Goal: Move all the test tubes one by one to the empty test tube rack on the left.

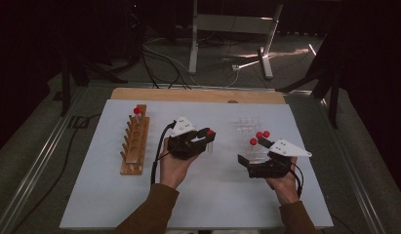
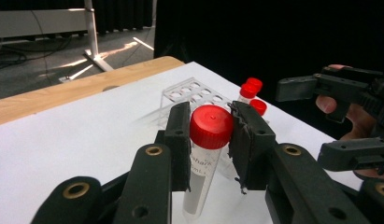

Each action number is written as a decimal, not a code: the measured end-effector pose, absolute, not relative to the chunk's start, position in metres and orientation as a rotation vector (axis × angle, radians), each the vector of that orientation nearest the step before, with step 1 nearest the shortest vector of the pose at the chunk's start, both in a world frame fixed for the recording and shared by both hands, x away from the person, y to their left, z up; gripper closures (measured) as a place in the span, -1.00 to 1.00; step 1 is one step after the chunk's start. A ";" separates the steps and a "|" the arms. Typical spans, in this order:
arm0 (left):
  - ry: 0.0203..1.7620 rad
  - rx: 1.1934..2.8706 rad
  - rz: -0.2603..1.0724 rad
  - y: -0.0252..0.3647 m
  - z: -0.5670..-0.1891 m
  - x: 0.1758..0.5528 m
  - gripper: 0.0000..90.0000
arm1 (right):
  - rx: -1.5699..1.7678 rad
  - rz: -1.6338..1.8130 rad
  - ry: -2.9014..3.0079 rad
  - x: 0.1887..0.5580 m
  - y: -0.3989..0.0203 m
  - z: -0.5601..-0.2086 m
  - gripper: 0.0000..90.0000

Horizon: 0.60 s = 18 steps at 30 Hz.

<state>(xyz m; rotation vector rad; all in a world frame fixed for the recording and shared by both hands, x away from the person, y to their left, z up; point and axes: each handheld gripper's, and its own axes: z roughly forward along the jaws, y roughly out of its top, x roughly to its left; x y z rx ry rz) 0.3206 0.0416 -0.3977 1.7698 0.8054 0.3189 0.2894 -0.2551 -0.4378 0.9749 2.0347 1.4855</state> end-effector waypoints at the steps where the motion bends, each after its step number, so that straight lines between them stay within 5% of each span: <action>1: 0.810 1.767 0.324 0.043 -0.397 0.321 0.58 | 0.980 1.486 2.029 0.290 -0.256 -0.438 -1.00; 18: 0.882 1.700 0.431 0.085 -0.380 0.336 0.58 | 1.019 1.500 1.981 0.290 -0.269 -0.435 -1.00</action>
